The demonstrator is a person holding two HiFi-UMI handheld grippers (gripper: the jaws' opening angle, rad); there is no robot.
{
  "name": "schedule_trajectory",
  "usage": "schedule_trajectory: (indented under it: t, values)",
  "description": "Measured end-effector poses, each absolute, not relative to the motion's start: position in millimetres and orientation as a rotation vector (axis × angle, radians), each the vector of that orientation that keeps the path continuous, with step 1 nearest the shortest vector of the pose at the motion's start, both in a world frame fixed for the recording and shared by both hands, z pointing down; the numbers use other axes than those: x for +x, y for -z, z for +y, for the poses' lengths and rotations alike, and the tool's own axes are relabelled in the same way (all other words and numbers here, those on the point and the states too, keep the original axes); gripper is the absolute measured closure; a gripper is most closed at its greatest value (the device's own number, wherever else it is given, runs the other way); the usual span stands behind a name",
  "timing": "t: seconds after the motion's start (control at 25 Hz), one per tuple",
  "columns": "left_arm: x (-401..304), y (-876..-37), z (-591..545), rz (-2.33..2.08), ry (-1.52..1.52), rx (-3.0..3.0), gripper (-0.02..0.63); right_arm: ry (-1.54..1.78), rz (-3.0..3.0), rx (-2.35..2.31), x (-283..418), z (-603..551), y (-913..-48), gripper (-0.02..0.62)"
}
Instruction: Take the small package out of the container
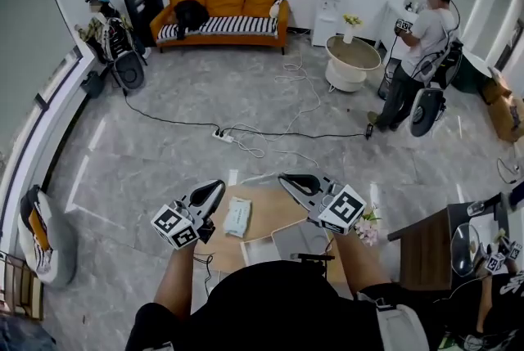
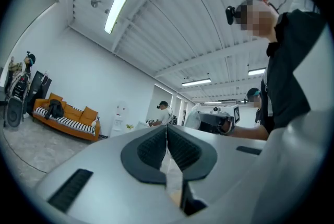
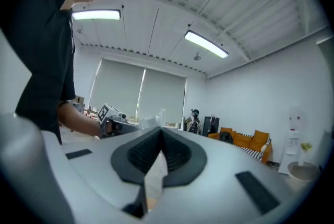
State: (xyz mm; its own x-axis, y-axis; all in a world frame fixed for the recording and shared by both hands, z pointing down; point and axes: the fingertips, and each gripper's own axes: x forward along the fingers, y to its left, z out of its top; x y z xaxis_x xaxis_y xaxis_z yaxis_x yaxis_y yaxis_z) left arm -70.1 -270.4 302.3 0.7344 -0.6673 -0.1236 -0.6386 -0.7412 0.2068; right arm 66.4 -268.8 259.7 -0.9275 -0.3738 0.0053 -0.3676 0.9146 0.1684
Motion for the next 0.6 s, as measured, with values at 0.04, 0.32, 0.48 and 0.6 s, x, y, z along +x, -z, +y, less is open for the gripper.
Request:
schedule_trajectory:
  t: [0.04, 0.32, 0.48, 0.6]
  values:
    - [-70, -297, -270, -1.051, 0.307, 2.785, 0.586, 0.259, -3.072, 0.585, 72, -267, -252, 0.584]
    - [-79, -285, -270, -1.055, 0.379, 2.791, 0.586, 0.171, -3.291, 0.551, 99, -261, -225, 0.584]
    - [-77, -282, -266, -1.026, 0.383, 2.816, 0.586, 0.107, -3.339, 0.521, 94, -267, -227, 0.584]
    - [-70, -280, -262, -0.987, 0.393, 2.823, 0.586, 0.049, -3.366, 0.5, 94, -269, -229, 0.584]
